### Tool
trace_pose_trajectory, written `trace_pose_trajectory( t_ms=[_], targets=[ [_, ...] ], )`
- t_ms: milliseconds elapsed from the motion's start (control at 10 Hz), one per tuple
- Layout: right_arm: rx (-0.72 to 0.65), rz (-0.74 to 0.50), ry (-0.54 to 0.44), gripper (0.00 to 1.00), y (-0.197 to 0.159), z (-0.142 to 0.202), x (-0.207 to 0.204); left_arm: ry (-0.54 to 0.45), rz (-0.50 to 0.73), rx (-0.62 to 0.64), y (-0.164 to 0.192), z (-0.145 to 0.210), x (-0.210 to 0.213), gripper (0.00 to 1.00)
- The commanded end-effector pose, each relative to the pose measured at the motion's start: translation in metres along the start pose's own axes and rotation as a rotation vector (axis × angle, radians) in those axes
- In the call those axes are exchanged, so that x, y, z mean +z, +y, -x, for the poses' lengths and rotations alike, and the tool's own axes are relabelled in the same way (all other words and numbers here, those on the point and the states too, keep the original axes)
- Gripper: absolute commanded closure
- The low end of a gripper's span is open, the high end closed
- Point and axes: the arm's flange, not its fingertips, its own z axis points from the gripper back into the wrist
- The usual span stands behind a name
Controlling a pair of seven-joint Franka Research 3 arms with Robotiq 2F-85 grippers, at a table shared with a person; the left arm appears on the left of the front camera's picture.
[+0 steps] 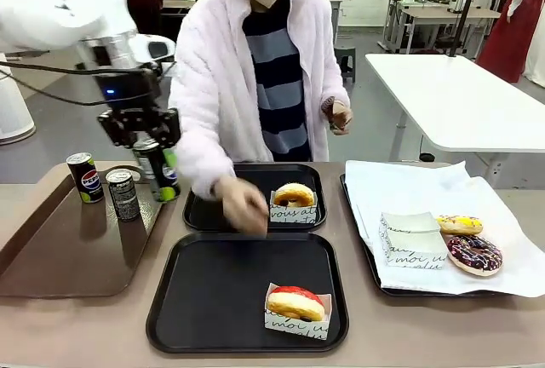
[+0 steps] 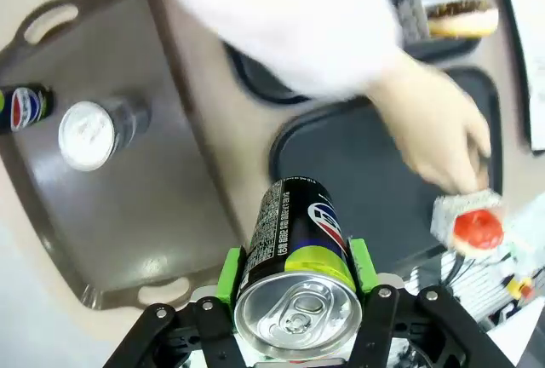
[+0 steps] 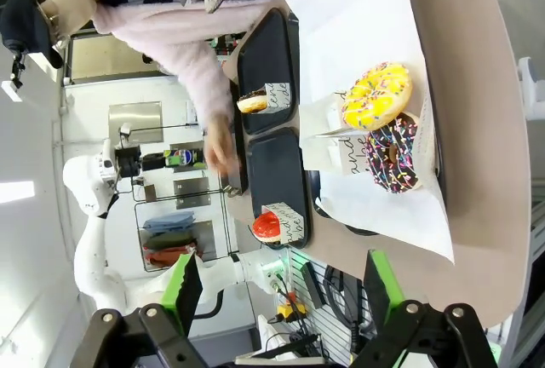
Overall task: Set up donuts and drinks on trays.
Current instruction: Pick up one Pepsi coke and place it on the Flat Tray.
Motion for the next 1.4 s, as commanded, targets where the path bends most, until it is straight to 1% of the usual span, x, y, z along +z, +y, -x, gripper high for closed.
trace_pose_trajectory(
  t_ms=[0, 200, 400, 700, 900, 1300],
  targets=[
    [0.01, -0.015, -0.005, 0.0, 0.0, 0.0, 0.0, -0.011, -0.018, 0.067, -0.022, -0.039, -0.01, 0.42],
    [0.01, -0.015, -0.005, 0.0, 0.0, 0.0, 0.0, -0.034, -0.035, 0.103, -0.037, -0.062, -0.028, 0.42],
    [0.01, -0.015, -0.005, 0.0, 0.0, 0.0, 0.0, -0.082, -0.067, 0.129, -0.048, -0.084, -0.058, 0.42],
    [0.01, -0.015, -0.005, 0.0, 0.0, 0.0, 0.0, -0.139, -0.085, 0.172, -0.046, -0.112, -0.094, 0.42],
    [0.01, -0.015, -0.005, 0.0, 0.0, 0.0, 0.0, -0.153, -0.117, 0.174, -0.042, -0.117, -0.113, 0.42],
    [0.01, -0.015, -0.005, 0.0, 0.0, 0.0, 0.0, -0.131, -0.176, 0.16, -0.035, -0.117, -0.138, 0.42]
  ],
)
